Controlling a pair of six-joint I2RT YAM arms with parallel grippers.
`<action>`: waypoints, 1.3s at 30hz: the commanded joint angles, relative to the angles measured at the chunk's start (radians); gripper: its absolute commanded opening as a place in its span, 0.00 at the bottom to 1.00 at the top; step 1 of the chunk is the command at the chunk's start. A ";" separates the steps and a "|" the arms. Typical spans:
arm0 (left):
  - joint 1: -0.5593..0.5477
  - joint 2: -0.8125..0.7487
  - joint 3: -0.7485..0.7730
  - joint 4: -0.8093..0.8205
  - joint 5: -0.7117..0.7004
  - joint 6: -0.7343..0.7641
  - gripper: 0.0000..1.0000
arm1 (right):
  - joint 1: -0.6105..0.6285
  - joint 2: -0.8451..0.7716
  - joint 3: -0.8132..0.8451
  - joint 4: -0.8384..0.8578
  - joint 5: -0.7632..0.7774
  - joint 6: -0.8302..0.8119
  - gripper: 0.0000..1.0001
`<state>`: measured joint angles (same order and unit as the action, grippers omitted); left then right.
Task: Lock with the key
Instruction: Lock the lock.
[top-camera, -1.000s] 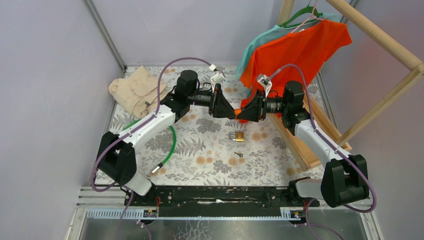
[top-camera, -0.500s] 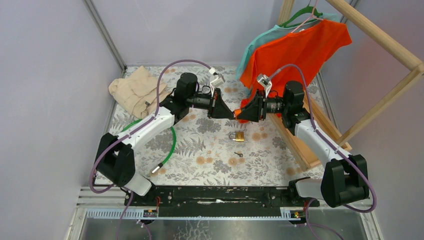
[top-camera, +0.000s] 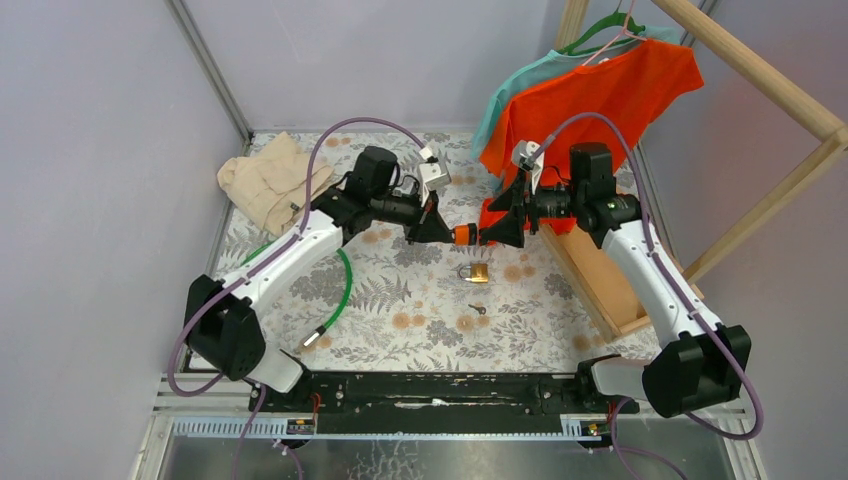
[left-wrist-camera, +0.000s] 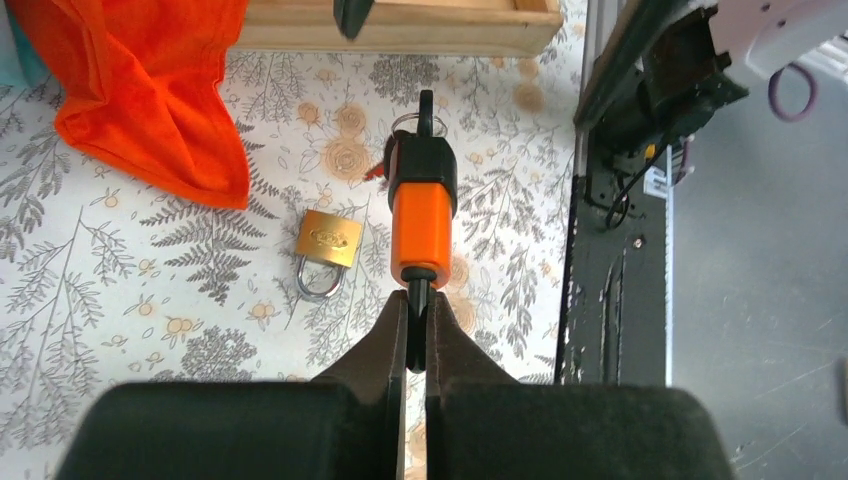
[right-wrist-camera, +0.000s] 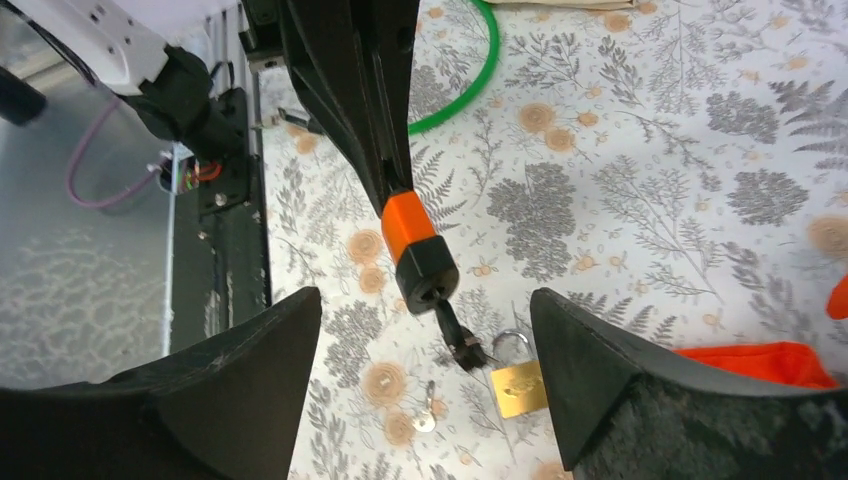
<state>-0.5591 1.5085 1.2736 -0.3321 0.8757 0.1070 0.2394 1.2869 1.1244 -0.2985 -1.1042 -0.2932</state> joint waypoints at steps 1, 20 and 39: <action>0.005 -0.068 0.026 -0.076 0.004 0.154 0.00 | -0.002 -0.012 0.107 -0.317 0.046 -0.291 0.81; 0.007 -0.071 0.019 -0.084 0.063 0.157 0.00 | 0.086 0.112 0.169 -0.435 0.019 -0.356 0.38; 0.024 -0.094 -0.017 -0.084 0.042 0.207 0.00 | 0.065 0.073 0.117 -0.426 0.164 -0.403 0.00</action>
<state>-0.5541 1.4597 1.2640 -0.4488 0.9085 0.2764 0.3210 1.4044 1.2461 -0.7055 -1.0203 -0.6373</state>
